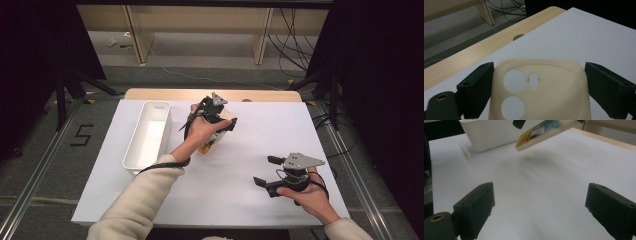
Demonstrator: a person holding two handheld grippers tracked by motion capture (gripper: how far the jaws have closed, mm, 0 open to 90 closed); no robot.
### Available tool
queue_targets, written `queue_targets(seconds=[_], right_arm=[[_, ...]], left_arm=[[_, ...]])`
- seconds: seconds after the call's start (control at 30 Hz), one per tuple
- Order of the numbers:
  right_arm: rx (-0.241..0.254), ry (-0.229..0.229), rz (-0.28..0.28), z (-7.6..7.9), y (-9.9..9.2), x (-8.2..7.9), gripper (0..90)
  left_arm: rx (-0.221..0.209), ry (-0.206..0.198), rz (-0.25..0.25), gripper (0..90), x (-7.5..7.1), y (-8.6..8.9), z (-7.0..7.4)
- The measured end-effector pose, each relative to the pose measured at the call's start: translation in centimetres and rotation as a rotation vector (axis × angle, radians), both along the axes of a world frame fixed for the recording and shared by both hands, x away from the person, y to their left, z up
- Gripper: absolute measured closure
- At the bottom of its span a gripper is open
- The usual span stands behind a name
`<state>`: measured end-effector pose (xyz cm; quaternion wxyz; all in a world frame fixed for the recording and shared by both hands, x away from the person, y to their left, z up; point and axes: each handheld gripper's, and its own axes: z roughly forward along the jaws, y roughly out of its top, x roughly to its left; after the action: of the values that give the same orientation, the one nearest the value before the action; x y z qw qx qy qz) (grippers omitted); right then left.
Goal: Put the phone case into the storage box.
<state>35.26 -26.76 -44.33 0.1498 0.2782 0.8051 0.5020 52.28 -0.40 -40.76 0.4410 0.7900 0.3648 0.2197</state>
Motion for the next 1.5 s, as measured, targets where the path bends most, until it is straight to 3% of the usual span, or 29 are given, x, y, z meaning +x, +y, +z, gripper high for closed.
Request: queue_targets(seconds=[0.33, 0.5, 1.5], right_arm=[[0.002, -0.005, -0.001, 0.1, 0.0, 0.0, 9.6], [0.001, -0.006, -0.002, 0.0, 0.0, 0.0, 9.6], [0.002, -0.007, -0.003, 0.0, 0.0, 0.0, 9.6]], left_arm=[[-0.03, -0.027, 0.038, 11.4, -0.5, 1.6, 0.9], [-0.025, -0.041, 0.046, 11.4, -0.6, 2.3, 1.3], [-0.071, -0.099, 0.09, 11.5, -0.8, 4.5, 3.5]])
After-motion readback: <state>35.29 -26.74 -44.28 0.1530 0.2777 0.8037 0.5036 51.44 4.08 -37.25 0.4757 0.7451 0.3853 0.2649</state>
